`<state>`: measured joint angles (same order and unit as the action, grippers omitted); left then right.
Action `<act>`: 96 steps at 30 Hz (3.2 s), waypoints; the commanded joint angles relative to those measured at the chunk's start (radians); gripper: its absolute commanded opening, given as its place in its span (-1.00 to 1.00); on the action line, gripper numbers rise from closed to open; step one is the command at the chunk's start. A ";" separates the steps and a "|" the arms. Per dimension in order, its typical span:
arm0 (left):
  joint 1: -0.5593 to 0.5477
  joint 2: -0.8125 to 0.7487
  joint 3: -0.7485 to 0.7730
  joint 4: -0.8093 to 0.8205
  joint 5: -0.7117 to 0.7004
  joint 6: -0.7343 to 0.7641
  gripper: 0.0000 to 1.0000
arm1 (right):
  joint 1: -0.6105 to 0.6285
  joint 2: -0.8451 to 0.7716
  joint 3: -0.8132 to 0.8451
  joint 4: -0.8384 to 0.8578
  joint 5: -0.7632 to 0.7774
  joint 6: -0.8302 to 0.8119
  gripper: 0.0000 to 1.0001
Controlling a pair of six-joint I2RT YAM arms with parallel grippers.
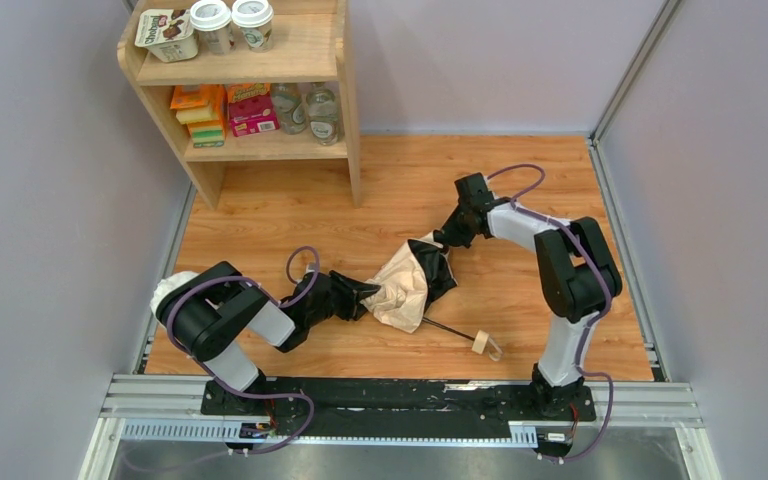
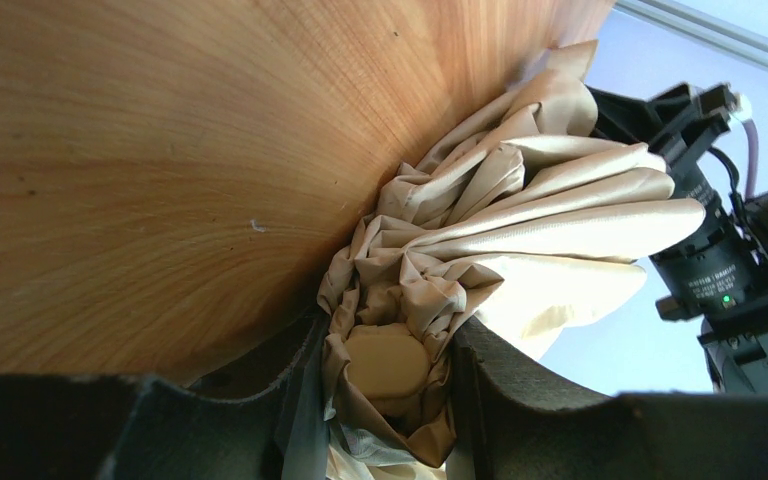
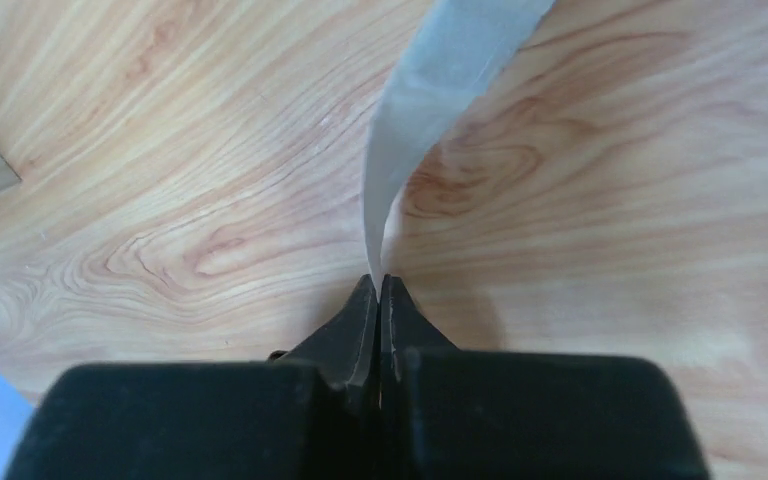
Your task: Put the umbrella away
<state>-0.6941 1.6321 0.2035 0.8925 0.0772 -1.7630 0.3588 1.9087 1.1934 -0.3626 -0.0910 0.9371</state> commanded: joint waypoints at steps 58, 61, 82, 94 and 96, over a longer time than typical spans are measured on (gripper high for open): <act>-0.054 0.023 -0.049 -0.265 -0.028 -0.004 -1.00 | -0.040 0.182 0.184 0.475 -0.162 -0.435 -0.95; -0.054 0.029 -0.047 -0.265 -0.022 -0.004 -1.00 | -0.053 0.184 0.190 0.459 -0.165 -0.500 -0.83; -0.056 0.029 -0.013 -0.360 0.013 -0.042 -1.00 | -0.043 -0.050 0.431 -0.193 0.223 -0.731 1.00; -0.051 -0.136 0.028 -0.579 -0.074 -0.062 -1.00 | 0.696 -0.703 -0.314 0.106 0.231 -1.401 1.00; -0.047 -0.150 0.034 -0.590 -0.103 -0.072 -1.00 | 0.729 -0.689 -0.356 0.152 0.189 -1.466 1.00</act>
<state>-0.7437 1.4841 0.2520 0.5858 0.0593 -1.8435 1.0348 1.1988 0.9409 -0.2764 0.1379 -0.2489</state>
